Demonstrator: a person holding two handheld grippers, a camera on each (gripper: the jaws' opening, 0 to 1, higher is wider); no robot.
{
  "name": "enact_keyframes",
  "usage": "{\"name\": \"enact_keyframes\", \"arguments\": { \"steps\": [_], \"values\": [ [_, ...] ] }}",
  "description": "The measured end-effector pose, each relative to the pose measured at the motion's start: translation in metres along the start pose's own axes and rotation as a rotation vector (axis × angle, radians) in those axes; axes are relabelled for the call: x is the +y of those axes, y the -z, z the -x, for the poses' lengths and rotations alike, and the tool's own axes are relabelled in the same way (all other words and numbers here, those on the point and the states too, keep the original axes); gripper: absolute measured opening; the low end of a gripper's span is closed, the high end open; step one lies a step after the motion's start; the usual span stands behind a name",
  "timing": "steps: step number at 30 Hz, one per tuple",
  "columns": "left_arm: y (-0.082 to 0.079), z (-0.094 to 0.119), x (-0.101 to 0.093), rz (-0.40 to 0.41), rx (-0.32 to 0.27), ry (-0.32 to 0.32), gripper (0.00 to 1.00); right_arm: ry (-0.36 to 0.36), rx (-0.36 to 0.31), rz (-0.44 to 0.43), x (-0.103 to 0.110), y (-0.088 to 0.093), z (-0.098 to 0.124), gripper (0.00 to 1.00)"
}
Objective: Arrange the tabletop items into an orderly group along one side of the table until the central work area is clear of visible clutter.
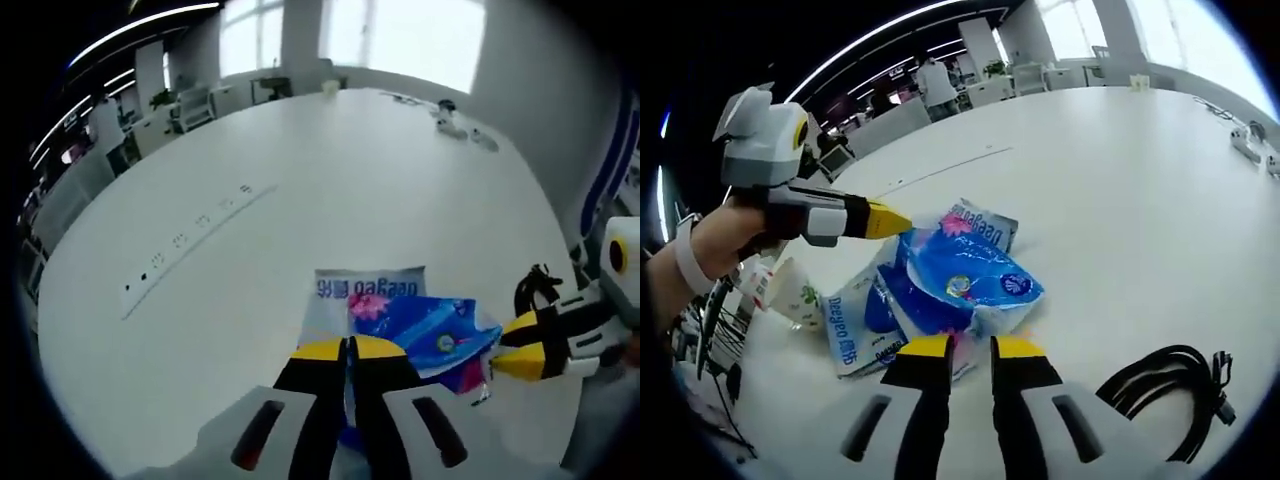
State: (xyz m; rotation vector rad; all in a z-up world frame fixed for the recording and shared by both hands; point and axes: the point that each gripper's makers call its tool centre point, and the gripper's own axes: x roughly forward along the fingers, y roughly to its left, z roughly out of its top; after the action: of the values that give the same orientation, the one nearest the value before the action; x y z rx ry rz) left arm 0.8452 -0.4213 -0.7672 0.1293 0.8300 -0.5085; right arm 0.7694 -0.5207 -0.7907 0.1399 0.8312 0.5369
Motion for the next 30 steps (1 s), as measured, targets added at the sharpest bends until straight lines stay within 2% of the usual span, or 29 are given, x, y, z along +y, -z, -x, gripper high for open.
{"name": "enact_keyframes", "arguments": {
  "steps": [11,15,23,30],
  "values": [
    [0.003,0.003,-0.004,0.013,0.014,0.008,0.0,0.013,-0.002,0.0,-0.007,-0.001,0.0,0.05],
    [0.004,0.005,-0.008,0.029,0.017,0.019,0.0,0.021,-0.011,0.001,-0.012,-0.003,0.003,0.0],
    [0.004,0.01,-0.014,0.032,0.021,0.028,0.0,0.036,-0.028,0.006,-0.021,-0.009,0.008,0.0],
    [-0.004,0.019,-0.022,0.048,-0.012,0.036,0.0,0.041,-0.048,0.027,-0.028,-0.019,0.016,0.0]
  ]
}}
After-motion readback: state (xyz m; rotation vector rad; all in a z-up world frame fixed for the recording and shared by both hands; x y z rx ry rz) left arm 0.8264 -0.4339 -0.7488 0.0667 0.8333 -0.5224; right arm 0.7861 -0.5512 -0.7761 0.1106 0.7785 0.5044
